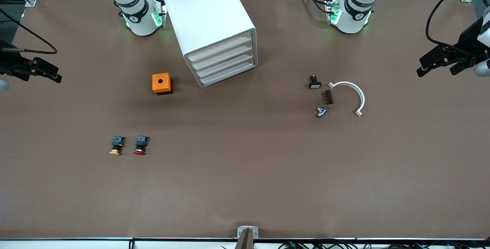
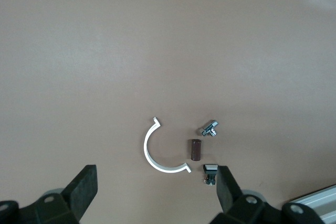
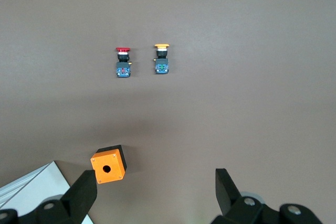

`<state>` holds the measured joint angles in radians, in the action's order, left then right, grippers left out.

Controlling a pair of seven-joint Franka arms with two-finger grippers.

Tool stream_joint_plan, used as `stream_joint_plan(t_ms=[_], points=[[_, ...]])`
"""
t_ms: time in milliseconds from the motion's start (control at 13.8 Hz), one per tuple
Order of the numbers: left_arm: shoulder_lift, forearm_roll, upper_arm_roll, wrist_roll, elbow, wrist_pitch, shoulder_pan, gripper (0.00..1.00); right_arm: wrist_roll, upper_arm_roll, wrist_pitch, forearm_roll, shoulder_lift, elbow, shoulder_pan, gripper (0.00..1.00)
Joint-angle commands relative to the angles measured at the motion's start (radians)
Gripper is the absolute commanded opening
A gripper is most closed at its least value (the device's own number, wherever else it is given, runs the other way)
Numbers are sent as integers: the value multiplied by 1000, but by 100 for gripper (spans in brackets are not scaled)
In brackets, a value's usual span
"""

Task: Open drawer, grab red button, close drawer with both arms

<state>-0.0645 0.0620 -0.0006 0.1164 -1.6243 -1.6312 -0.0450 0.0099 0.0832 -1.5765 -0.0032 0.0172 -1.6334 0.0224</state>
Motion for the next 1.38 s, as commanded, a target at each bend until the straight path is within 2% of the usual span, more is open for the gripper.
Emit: stream_joint_plan(t_ms=[0,218,363,508,1306], points=[[8,-25,-2,5,23,19,-4,100,-4,-17,12,2,-16,35,-12,100],[8,-25,-2,5,23,19,-4,100,-5,-20,16,0,-22,95,-2,100],[8,-25,-4,5,23,19,-4,100,-5,-22,21,5,-20,92,2,100],[8,-25,-4,5,21,21,-4,100,-11,-20,93,12,-19,93,4,100],[8,-25,-4,5,21,21,-3,100,1,-14,184,22,6,101,-5,100]])
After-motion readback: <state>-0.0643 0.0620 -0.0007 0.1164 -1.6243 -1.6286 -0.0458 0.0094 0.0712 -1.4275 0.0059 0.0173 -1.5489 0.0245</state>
